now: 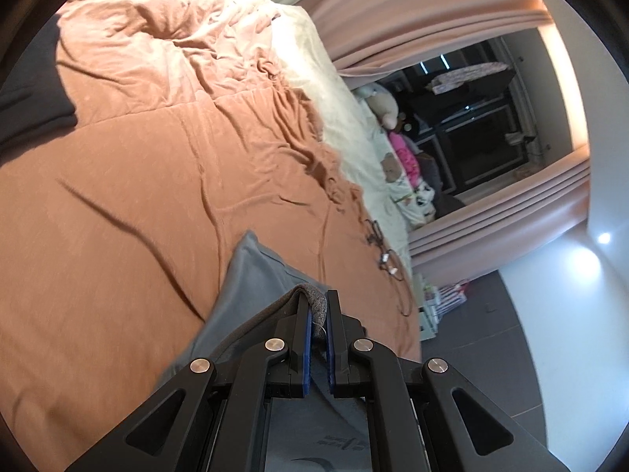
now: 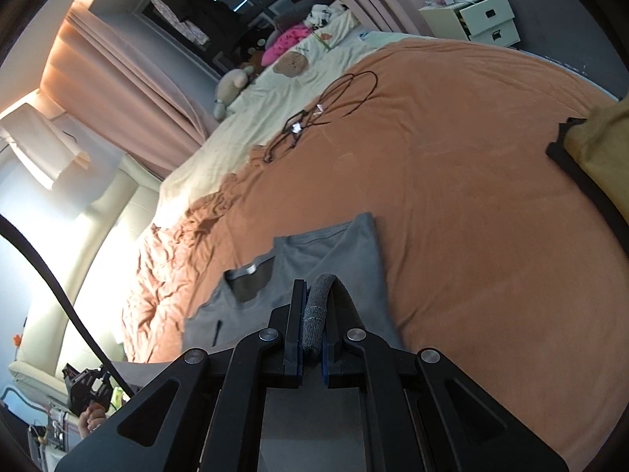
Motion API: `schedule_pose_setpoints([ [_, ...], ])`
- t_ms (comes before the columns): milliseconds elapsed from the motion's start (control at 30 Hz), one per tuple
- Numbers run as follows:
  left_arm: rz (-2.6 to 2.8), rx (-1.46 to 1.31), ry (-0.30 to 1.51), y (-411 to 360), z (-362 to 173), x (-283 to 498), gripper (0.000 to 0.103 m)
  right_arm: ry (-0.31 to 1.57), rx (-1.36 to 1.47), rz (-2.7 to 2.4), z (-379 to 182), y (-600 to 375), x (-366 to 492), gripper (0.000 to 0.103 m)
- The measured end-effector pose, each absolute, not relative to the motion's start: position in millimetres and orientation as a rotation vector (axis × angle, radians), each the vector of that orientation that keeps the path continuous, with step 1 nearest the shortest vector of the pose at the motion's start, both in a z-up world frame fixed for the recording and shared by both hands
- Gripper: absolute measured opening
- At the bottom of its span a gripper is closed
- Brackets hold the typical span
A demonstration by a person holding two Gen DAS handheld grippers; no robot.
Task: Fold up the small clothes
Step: 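Lift the hem with both grippers and fold it over toward the collar, then lay the hem down beside the collar and open both grippers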
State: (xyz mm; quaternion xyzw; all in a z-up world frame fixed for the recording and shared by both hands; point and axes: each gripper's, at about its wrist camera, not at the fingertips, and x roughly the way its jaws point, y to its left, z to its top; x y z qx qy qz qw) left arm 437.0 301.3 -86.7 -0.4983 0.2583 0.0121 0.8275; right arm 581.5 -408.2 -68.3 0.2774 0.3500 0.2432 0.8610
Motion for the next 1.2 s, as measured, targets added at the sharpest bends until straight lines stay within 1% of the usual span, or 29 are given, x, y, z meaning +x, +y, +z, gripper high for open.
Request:
schedule_pose_setpoints([
  [267, 0.117, -0.999, 0.637, 306, -115, 493, 0.005, 0.793, 0.534, 0.461, -75, -377, 627, 0.002],
  [567, 0.219, -0.936, 0.772, 314, -170, 542, 0.006, 0.829, 0.487, 0.352, -90, -345, 665, 0.002],
  [667, 0.233, -0.892, 0.83, 310, -185, 556, 0.006, 0.873, 0.467, 0.305, -100, -337, 674, 0.002],
  [767, 0.232, -0.831, 0.899, 304, -191, 568, 0.006, 0.905, 0.424, 0.277, -100, -326, 676, 0.004],
  [833, 0.219, -0.794, 0.932, 302, -188, 572, 0.01, 0.904, 0.392, 0.278, -93, -321, 675, 0.007],
  [867, 0.211, -0.776, 0.939, 301, -186, 573, 0.015, 0.894, 0.367, 0.269, -88, -319, 672, 0.022],
  [900, 0.198, -0.743, 0.941, 299, -181, 572, 0.025, 0.874, 0.344, 0.256, -82, -319, 667, 0.055],
  [933, 0.191, -0.72, 0.938, 296, -177, 571, 0.032, 0.848, 0.332, 0.238, -78, -320, 663, 0.07],
  [967, 0.189, -0.682, 0.935, 294, -172, 569, 0.052, 0.819, 0.319, 0.237, -71, -321, 658, 0.081],
  [1000, 0.19, -0.647, 0.932, 291, -168, 567, 0.067, 0.814, 0.301, 0.249, -67, -321, 655, 0.081],
  [1033, 0.188, -0.619, 0.93, 289, -166, 566, 0.071, 0.823, 0.288, 0.275, -64, -320, 652, 0.081],
  [1067, 0.182, -0.588, 0.932, 286, -164, 565, 0.073, 0.829, 0.275, 0.294, -63, -320, 648, 0.08],
  [1200, 0.15, -0.455, 1.014, 277, -168, 569, 0.073, 0.863, 0.145, 0.31, -65, -318, 637, 0.08],
])
